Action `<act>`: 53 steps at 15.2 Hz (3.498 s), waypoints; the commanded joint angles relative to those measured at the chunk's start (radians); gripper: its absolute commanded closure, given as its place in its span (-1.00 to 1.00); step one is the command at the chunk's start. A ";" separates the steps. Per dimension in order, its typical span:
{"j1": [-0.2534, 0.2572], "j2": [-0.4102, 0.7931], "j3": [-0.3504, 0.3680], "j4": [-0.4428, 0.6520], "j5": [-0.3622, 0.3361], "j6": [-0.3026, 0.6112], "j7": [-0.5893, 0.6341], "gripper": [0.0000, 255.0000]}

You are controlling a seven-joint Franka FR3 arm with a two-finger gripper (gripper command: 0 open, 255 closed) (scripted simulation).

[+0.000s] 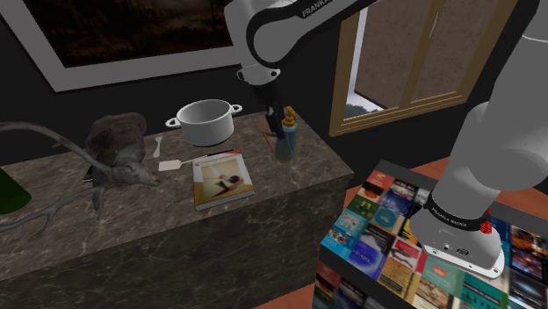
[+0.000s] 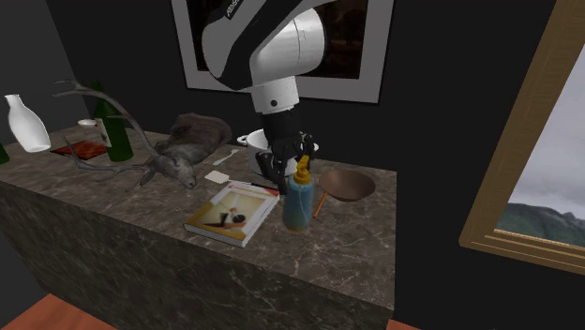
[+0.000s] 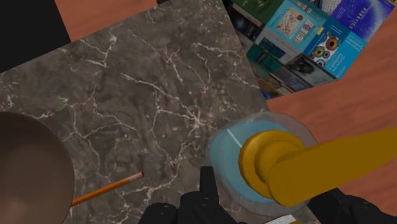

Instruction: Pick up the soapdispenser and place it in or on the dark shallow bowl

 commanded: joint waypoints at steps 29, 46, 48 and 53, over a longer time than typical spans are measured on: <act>-0.189 0.666 -0.166 1.104 -0.092 -0.383 -0.411 1.00; -0.201 0.640 -0.163 0.832 -0.094 -0.141 -0.369 1.00; -0.201 0.640 -0.163 0.827 -0.094 -0.135 -0.368 1.00; -0.201 0.640 -0.163 0.827 -0.094 -0.135 -0.368 1.00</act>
